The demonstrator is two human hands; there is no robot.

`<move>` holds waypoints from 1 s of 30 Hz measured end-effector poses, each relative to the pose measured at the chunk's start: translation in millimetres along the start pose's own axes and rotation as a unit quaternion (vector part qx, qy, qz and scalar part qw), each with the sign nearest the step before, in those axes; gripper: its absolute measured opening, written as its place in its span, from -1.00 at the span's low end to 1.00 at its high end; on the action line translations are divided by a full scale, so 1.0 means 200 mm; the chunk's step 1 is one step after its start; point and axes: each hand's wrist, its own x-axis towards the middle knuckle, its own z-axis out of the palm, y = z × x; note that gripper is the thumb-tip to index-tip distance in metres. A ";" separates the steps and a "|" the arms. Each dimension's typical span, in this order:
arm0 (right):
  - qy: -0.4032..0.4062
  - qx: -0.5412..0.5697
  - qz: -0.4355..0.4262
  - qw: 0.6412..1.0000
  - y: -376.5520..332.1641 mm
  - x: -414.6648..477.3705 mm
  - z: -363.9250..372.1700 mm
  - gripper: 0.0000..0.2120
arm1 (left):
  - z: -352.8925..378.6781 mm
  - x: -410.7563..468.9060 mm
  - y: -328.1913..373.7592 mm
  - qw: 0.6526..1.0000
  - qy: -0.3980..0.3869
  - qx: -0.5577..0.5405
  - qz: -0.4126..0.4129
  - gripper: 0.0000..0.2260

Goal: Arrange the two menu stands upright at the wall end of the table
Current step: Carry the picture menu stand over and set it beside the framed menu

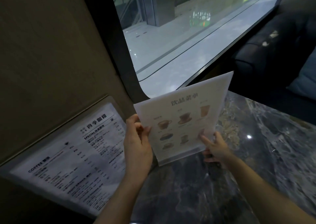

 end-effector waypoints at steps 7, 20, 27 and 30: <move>0.039 -0.040 -0.054 0.997 -0.04 0.05 0.01 -0.69 | -0.02 -0.02 0.01 1.000 0.019 -0.005 -0.012 -0.64; 0.000 -0.029 -0.138 0.990 -0.17 0.16 0.10 -0.65 | -0.01 -0.01 0.00 0.998 0.053 0.032 0.013 -0.74; -0.023 0.008 -0.102 0.994 -0.18 0.14 0.16 -0.45 | 0.01 -0.01 0.03 0.995 0.080 0.042 0.041 -0.64; -0.010 0.034 -0.113 0.993 -0.17 0.11 0.18 -0.38 | 0.00 0.02 0.10 0.989 0.107 0.041 0.095 -0.56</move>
